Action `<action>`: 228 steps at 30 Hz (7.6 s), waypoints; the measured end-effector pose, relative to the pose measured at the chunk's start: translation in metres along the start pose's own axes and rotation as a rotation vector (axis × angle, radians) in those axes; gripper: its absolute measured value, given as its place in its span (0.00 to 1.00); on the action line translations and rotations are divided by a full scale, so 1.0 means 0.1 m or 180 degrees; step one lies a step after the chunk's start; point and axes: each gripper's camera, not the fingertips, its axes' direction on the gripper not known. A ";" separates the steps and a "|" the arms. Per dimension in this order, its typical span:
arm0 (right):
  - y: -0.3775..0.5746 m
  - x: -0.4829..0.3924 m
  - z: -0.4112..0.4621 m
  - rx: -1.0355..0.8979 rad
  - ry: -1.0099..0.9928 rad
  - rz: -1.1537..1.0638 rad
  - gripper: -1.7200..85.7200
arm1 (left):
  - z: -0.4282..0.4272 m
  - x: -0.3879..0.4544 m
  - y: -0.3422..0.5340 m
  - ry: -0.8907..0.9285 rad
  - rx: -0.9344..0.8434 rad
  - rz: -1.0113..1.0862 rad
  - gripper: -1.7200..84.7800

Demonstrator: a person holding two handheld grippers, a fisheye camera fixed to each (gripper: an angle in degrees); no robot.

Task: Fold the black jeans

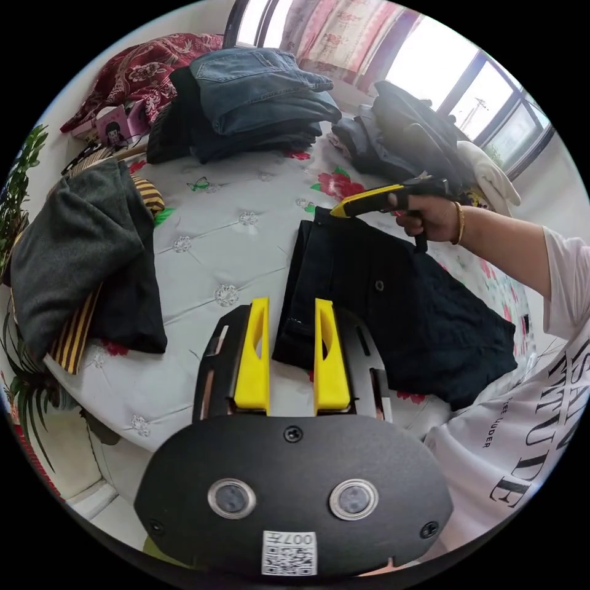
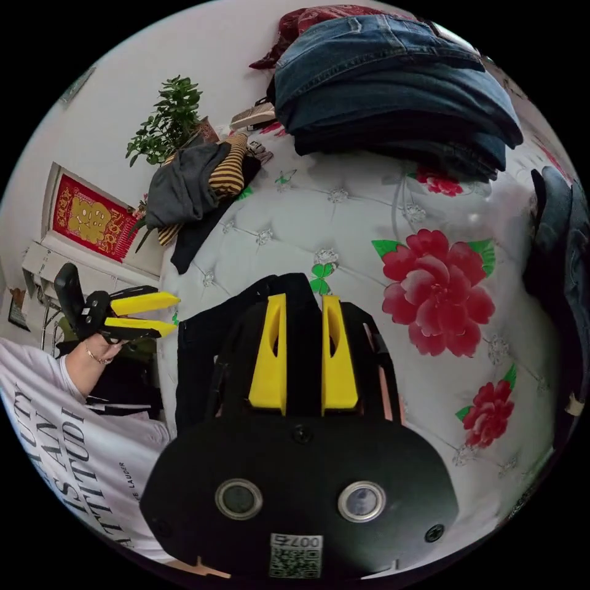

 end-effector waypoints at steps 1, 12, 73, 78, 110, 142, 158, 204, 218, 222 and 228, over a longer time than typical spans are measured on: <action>-0.02 0.00 0.03 -0.0030 -0.0004 -0.0008 0.07 | 0.01 -0.02 -0.01 0.0033 -0.0004 0.0024 0.15; 0.18 -0.39 -1.14 0.1435 -0.1224 -0.1173 0.02 | 0.13 -0.21 -0.15 0.0457 0.0217 0.1027 0.16; 3.03 -0.70 0.74 -0.0381 0.0460 0.0502 0.08 | 0.54 0.14 -0.55 -0.0183 -0.0955 0.0587 0.21; 3.55 -0.84 0.17 0.0422 0.0553 0.1130 0.08 | 0.25 0.48 -0.56 -0.0318 -0.0739 0.0799 0.17; 5.23 -1.92 0.36 0.1039 0.0697 0.1040 0.04 | 0.57 2.12 -0.03 -0.0819 -0.0816 0.1776 0.09; 9.00 -1.20 -1.75 0.2049 0.1551 0.3281 0.02 | -0.28 3.71 0.34 0.0277 -0.0170 0.2758 0.01; 11.44 -0.99 -2.68 0.4519 0.0968 0.5008 0.12 | 0.44 3.27 0.15 0.0700 -0.0677 0.0943 0.01; 5.65 -2.29 -1.66 0.1675 0.0600 0.2078 0.11 | 0.20 -1.25 1.14 0.1324 0.0979 -0.2281 0.12; 5.45 -2.36 -2.39 0.2188 0.1526 0.1923 0.11 | 0.34 -1.48 1.07 0.1141 0.0888 -0.2346 0.18; 5.13 -2.35 -1.99 0.1674 0.1445 0.1560 0.11 | 0.38 -1.46 1.04 0.1145 0.0870 -0.2386 0.18; 4.63 -1.99 -0.72 0.0258 0.0890 0.1426 0.13 | 0.47 -1.43 1.01 0.1101 0.0789 -0.2440 0.17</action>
